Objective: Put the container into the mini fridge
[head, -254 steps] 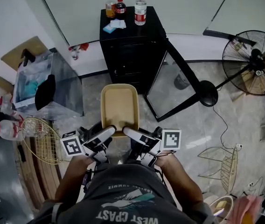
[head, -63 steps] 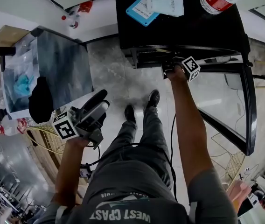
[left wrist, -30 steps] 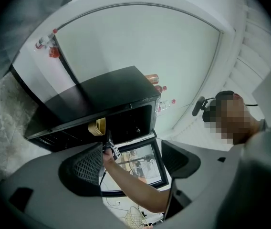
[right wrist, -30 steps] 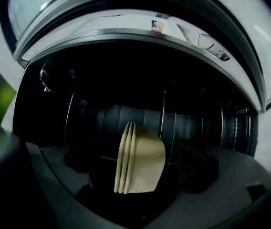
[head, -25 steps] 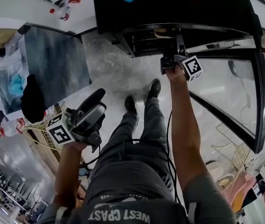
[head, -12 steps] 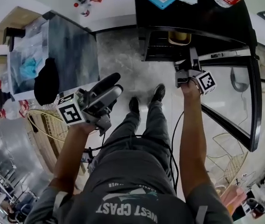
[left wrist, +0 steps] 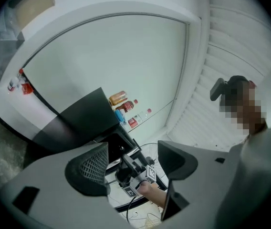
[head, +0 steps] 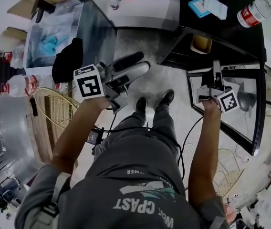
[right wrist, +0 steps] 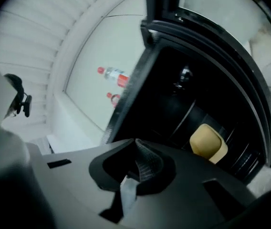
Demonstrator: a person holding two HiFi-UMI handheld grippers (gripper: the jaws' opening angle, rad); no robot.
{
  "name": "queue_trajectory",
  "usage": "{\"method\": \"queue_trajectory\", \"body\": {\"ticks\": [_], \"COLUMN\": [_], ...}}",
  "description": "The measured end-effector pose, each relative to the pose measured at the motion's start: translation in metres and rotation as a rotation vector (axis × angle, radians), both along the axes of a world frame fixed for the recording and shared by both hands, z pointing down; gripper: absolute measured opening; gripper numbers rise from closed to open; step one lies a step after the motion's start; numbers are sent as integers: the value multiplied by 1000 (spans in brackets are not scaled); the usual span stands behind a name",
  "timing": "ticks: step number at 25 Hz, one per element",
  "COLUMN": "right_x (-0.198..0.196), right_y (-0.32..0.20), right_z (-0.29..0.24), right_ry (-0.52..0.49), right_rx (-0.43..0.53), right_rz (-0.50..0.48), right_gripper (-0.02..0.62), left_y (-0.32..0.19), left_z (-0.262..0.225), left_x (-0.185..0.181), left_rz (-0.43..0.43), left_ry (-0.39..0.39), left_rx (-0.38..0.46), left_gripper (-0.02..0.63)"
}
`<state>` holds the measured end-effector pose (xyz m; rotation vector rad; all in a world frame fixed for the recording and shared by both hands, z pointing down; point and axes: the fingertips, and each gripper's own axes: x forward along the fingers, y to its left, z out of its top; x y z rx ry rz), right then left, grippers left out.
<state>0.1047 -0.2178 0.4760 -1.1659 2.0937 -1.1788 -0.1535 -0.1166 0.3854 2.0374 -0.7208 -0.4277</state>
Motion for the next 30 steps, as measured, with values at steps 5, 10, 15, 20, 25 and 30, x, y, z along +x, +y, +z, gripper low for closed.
{"method": "queue_trajectory", "body": {"ticks": [5,10,15,20,25,30], "right_x": [-24,-49,-64,-65,-67,-68], "right_y": [35,68,108,140,169,185], "right_z": [-64,-125,-182,-226,-250,-267], "right_ry": [139,301,515,760,944,969], "right_rx": [105,226,350,474,530,534], "right_rz": [-112,-199,-229,-197,-170,-153], "right_gripper": [28,28,28,28,26,26], "left_y": [5,7,18,29,45,59], "left_z": [-28,-59,-92,-121,-151,-168], "left_x": [-4,-6,-10,-3,9,16], "left_rz": [4,-7,-26,-77,-115,-98], "left_ry": [-50,-85,-195,-482,-668,-680], "left_rx": [88,189,341,578,756,801], "left_gripper": [255,153,61,19,15,15]}}
